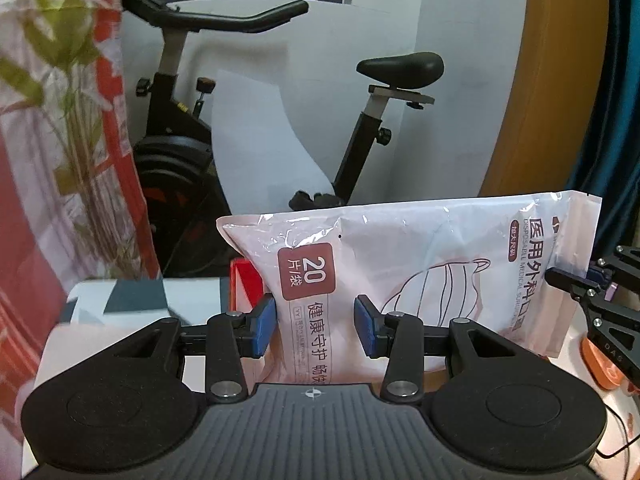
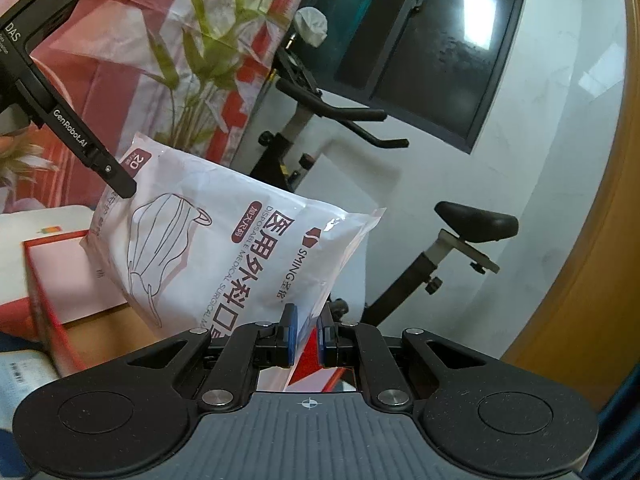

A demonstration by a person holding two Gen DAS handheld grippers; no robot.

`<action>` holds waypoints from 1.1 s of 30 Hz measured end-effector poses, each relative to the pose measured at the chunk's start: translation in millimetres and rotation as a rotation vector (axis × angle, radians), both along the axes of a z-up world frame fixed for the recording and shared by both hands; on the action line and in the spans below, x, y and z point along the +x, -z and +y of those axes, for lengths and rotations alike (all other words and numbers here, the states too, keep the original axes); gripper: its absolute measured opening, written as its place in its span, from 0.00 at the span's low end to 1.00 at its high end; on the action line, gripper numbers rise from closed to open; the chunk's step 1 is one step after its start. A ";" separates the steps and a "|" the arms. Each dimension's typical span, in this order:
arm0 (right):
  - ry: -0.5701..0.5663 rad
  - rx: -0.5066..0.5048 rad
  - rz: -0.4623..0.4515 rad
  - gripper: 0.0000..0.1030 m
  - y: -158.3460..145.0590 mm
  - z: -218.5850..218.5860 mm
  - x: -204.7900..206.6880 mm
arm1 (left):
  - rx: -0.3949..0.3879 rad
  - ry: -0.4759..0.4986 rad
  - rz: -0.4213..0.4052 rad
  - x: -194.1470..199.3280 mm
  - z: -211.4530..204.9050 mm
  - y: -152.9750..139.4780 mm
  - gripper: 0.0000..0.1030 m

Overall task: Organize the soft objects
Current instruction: 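Carry the mask bag over the red box and lower it inside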

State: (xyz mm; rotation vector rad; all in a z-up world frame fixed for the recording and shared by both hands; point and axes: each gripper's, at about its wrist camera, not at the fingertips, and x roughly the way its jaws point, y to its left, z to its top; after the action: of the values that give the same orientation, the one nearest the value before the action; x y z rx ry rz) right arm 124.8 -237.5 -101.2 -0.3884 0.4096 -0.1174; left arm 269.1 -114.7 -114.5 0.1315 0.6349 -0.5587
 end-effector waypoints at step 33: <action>0.042 -0.168 0.557 0.12 113.4 17.4 136.3 | 0.087 -0.011 0.153 81.7 -26.3 69.6 0.44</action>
State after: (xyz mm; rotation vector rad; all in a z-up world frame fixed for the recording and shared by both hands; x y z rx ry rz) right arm 261.1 -220.1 -214.6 -0.5792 0.9613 -0.0838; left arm 350.8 -141.0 -184.1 0.1679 0.8083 -0.5343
